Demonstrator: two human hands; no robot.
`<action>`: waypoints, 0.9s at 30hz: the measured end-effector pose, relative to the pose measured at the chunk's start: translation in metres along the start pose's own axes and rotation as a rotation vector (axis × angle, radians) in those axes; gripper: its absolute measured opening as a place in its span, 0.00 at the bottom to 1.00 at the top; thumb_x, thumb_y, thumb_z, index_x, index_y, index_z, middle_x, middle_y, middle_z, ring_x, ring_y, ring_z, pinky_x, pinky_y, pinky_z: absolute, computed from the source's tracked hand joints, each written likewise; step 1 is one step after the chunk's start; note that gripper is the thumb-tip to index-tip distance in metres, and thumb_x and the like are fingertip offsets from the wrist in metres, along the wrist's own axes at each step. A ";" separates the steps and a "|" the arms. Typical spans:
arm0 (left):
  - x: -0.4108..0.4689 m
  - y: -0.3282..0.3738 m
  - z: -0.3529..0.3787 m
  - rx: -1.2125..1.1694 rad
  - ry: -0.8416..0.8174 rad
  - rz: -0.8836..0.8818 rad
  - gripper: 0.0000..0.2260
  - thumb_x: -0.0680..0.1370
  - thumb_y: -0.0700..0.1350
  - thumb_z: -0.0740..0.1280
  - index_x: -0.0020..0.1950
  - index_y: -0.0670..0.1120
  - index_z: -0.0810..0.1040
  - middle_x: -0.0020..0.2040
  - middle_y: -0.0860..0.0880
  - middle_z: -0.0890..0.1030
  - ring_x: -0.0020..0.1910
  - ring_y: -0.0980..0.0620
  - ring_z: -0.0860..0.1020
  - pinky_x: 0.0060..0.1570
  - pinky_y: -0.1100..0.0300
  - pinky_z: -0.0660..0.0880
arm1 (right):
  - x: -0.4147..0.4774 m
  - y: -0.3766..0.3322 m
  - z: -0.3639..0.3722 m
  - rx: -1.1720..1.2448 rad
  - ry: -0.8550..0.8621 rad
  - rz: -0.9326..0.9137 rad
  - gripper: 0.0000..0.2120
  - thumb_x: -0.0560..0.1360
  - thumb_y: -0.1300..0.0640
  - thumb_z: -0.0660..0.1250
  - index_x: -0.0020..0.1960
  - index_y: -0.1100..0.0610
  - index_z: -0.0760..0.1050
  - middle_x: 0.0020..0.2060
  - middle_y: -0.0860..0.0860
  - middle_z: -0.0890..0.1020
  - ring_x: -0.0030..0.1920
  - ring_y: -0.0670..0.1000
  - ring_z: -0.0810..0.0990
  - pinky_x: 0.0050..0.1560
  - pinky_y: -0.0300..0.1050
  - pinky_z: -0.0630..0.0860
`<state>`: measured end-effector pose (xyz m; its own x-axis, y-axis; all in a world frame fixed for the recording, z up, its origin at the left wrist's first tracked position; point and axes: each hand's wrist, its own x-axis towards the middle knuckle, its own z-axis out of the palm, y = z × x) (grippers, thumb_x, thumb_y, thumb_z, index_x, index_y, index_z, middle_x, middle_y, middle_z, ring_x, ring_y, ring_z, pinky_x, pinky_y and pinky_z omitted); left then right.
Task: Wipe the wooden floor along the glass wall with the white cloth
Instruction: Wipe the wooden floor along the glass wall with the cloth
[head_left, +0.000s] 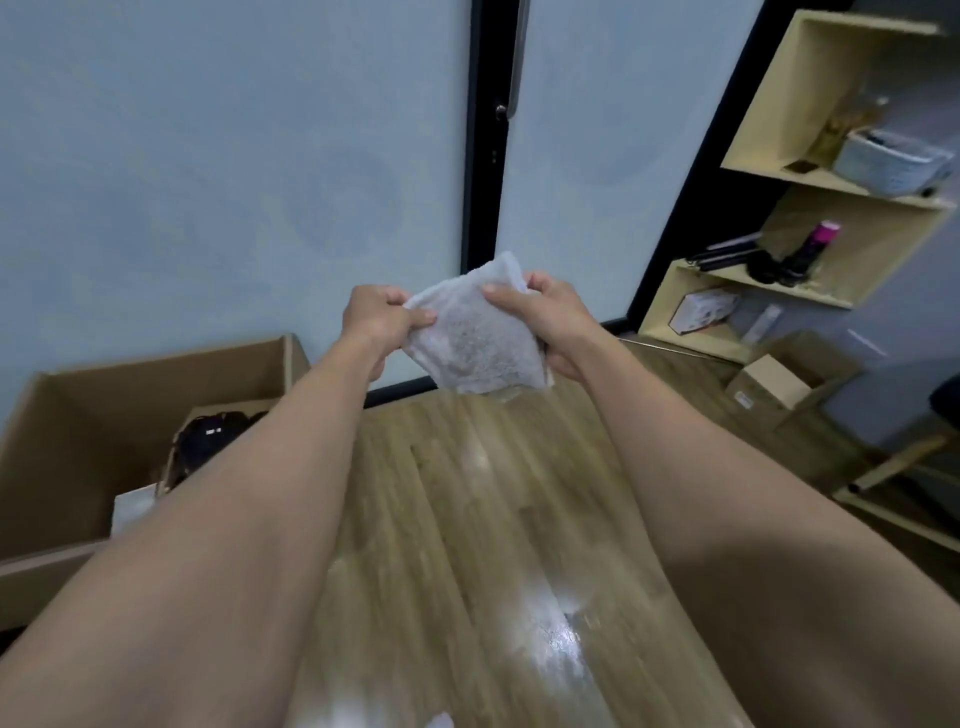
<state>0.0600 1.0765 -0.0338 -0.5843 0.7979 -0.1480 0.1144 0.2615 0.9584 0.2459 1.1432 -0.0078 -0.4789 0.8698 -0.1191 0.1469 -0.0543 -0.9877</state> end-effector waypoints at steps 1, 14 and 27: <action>0.018 -0.004 0.010 0.064 0.024 0.005 0.07 0.69 0.39 0.76 0.37 0.46 0.78 0.38 0.48 0.80 0.39 0.50 0.78 0.41 0.58 0.75 | 0.018 0.006 -0.003 -0.030 -0.016 0.031 0.17 0.65 0.51 0.76 0.48 0.57 0.75 0.47 0.57 0.84 0.48 0.56 0.84 0.51 0.58 0.81; 0.255 -0.092 0.130 0.246 0.174 -0.150 0.07 0.73 0.35 0.66 0.44 0.45 0.81 0.40 0.48 0.80 0.40 0.50 0.77 0.36 0.66 0.71 | 0.284 0.140 -0.013 -0.408 -0.151 0.210 0.11 0.69 0.58 0.63 0.48 0.56 0.80 0.45 0.52 0.83 0.46 0.52 0.80 0.40 0.42 0.75; 0.421 -0.457 0.234 0.243 0.238 -0.260 0.07 0.78 0.41 0.65 0.52 0.43 0.81 0.48 0.46 0.83 0.49 0.48 0.80 0.47 0.58 0.74 | 0.450 0.518 0.052 -0.401 -0.202 0.148 0.14 0.78 0.59 0.60 0.63 0.55 0.74 0.56 0.52 0.80 0.55 0.52 0.78 0.48 0.35 0.71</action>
<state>-0.0504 1.4198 -0.5915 -0.7845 0.5483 -0.2896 0.1081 0.5809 0.8068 0.0619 1.4812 -0.5783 -0.5800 0.7522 -0.3126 0.5301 0.0572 -0.8460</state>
